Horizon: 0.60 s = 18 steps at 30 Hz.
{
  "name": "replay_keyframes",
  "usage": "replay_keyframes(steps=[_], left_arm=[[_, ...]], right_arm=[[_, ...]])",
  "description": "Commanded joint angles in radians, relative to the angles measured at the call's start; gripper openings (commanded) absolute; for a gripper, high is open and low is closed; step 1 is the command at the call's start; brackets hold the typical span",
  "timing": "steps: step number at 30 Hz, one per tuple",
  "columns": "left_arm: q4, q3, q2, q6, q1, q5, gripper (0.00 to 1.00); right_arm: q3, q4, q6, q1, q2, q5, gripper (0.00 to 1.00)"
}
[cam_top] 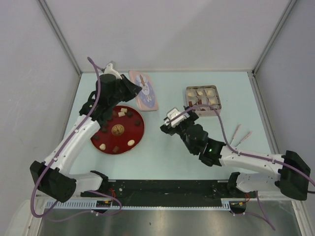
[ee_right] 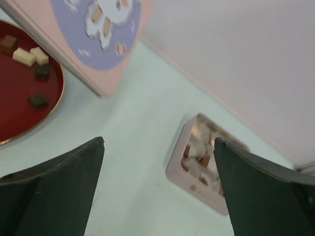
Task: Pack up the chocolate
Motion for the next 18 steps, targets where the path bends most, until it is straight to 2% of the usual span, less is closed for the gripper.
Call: replay_keyframes(steps=[1, 3, 4, 9, 18], left_arm=[[0.019, -0.012, -0.063, 0.174, 0.030, -0.072, 0.08], [0.014, -0.028, -0.103, 0.210, 0.032, -0.110, 0.08], [0.010, -0.033, -0.118, 0.239, 0.032, -0.119, 0.08], [0.000, -0.096, -0.213, 0.282, 0.032, -0.118, 0.09], [-0.050, -0.200, -0.327, 0.293, 0.032, -0.078, 0.10]], right_arm=[[0.099, -0.397, 0.317, -0.167, -0.060, -0.202, 1.00], [0.141, -0.513, 0.418, -0.252, -0.043, -0.315, 1.00], [0.151, -0.535, 0.441, -0.331, -0.037, -0.351, 1.00], [0.229, -0.630, 0.579, -0.551, 0.072, -0.562, 1.00], [0.378, -0.618, 0.622, -0.732, 0.362, -0.719, 1.00]])
